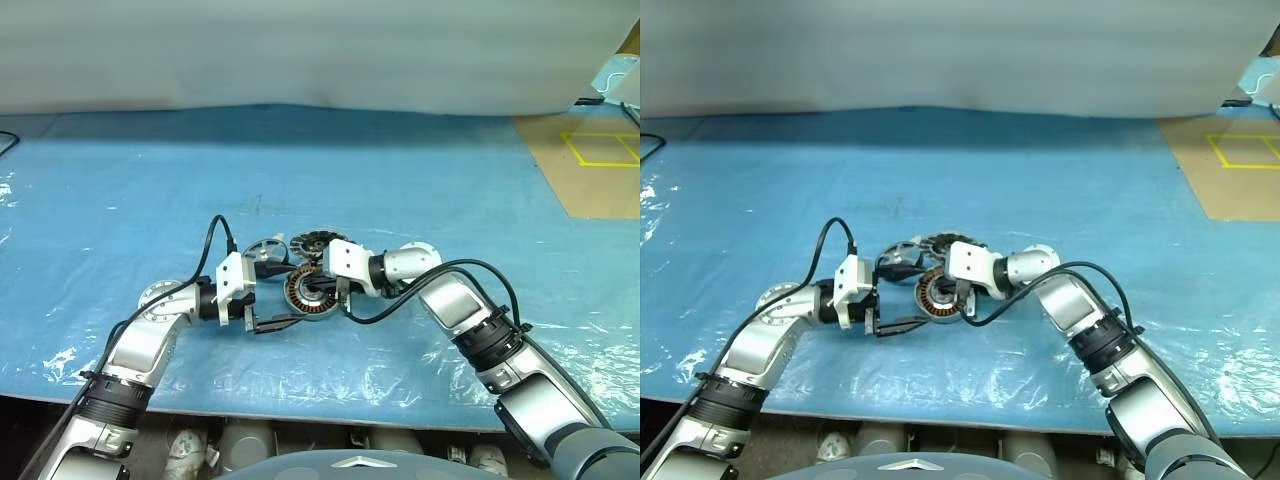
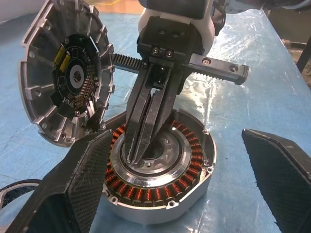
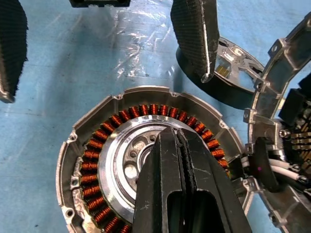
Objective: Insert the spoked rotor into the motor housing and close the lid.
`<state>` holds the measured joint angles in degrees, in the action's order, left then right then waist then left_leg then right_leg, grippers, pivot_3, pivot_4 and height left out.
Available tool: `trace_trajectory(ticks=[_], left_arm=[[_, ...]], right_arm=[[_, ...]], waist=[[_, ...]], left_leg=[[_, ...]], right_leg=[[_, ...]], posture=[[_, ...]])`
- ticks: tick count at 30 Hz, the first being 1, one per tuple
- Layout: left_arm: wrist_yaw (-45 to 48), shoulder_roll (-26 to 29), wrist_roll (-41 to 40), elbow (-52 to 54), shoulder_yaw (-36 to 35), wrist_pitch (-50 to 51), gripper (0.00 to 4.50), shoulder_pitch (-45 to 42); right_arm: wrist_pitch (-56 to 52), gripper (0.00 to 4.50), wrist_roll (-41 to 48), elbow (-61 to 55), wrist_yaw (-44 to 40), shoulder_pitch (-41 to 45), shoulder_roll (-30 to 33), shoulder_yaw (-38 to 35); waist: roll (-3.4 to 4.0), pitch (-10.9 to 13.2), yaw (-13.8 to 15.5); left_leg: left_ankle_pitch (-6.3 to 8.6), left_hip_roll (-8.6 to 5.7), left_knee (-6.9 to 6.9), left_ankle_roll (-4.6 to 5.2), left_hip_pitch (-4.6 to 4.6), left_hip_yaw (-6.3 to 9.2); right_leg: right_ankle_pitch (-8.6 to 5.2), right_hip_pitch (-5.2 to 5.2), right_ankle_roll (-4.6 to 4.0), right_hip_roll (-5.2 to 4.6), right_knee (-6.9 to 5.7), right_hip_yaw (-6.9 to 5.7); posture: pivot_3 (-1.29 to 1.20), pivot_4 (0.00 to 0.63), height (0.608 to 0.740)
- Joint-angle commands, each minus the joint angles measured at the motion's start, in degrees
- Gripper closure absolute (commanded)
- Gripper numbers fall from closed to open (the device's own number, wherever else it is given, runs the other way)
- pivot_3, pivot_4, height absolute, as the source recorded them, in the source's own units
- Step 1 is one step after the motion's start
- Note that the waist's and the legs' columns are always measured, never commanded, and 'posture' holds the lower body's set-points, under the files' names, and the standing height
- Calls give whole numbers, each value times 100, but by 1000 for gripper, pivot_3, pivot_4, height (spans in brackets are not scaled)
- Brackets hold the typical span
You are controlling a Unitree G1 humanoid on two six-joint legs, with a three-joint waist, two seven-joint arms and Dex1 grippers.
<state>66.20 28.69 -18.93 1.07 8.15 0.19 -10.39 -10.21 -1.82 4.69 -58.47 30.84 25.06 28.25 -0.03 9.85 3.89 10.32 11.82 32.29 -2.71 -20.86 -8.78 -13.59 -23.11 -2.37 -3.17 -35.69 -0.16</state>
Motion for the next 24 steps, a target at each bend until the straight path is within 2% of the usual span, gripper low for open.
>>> trace_trajectory(ticks=[1, 7, 13, 15, 19, 24], left_arm=[[8, -29, -41, 104, 5, -79, 0, -69], [-11, -70, -105, 134, -11, -29, 0, -66], [-79, -120, -180, 139, -79, 59, 0, -101], [-77, -119, -181, 137, -77, 62, 0, -103], [-101, -99, -196, 146, -83, 77, 0, -105], [-191, -30, -236, 136, -223, 132, 0, -99]], right_arm=[[-161, 4475, -193, 236, -94, -184, 81, 167], [-1332, 4475, 959, -193, -285, -50, -230, -634], [-1827, 4475, 1311, -730, -495, 68, -105, -791], [-1851, 4475, 1268, -801, -544, 71, -62, -686], [-1208, 4475, 578, -440, -503, -70, 107, -134], [-1077, 4475, 510, -324, -482, -91, 91, -138]], waist=[[-1, -1, 0], [-1, -2, 2], [-1, -2, 5], [-1, -2, 1], [-1, -2, 2], [-1, -2, -5]], left_leg=[[0, 0, 0, 0, 1, 0], [0, 1, -1, 1, -5, 0], [0, 1, -2, 0, -27, 0], [0, 1, -4, 0, -26, 0], [0, 1, -3, 0, -26, 0], [0, 1, -3, 0, -19, -1]], right_leg=[[0, 1, 0, 0, 0, 0], [0, -2, 0, 0, 2, 0], [0, -21, -1, 2, 3, -5], [0, -22, -1, 2, 4, -5], [0, -21, -1, 1, 4, -5], [0, -18, -1, 1, 3, -2]], posture=[[0, 150, 740], [0, 150, 740], [0, 150, 740], [0, 150, 740], [0, 150, 740], [0, 150, 740]])
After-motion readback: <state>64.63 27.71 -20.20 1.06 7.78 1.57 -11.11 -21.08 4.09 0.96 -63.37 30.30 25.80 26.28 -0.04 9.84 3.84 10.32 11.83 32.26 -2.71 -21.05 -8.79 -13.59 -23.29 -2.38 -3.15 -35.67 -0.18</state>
